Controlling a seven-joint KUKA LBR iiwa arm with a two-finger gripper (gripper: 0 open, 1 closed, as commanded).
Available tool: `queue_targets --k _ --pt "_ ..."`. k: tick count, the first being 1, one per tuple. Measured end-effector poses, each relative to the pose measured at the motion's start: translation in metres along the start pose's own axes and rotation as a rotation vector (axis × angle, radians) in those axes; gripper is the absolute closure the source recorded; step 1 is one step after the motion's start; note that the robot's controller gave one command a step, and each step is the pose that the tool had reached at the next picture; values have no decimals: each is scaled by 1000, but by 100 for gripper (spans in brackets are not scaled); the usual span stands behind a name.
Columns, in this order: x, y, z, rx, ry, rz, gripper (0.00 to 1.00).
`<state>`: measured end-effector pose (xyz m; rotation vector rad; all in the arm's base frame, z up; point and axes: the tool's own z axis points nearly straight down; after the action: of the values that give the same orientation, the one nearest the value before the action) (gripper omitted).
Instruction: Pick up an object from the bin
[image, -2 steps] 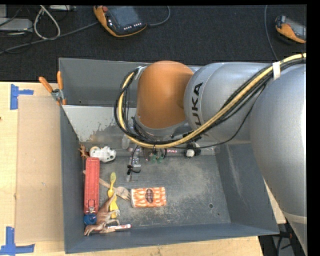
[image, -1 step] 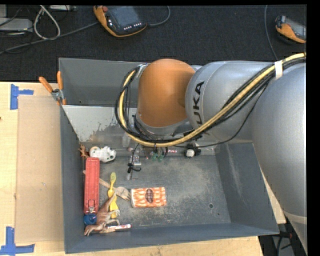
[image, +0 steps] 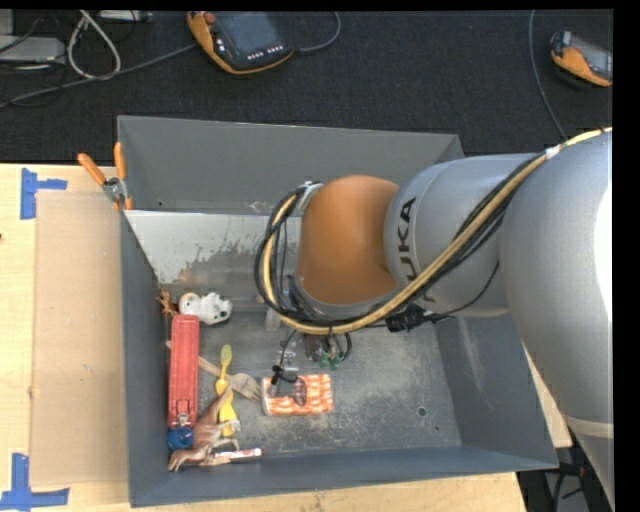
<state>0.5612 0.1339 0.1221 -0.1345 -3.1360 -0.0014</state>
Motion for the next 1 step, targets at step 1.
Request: queue_targets --k 1 --pt "7 -18 43 -2 -7 -109 0"
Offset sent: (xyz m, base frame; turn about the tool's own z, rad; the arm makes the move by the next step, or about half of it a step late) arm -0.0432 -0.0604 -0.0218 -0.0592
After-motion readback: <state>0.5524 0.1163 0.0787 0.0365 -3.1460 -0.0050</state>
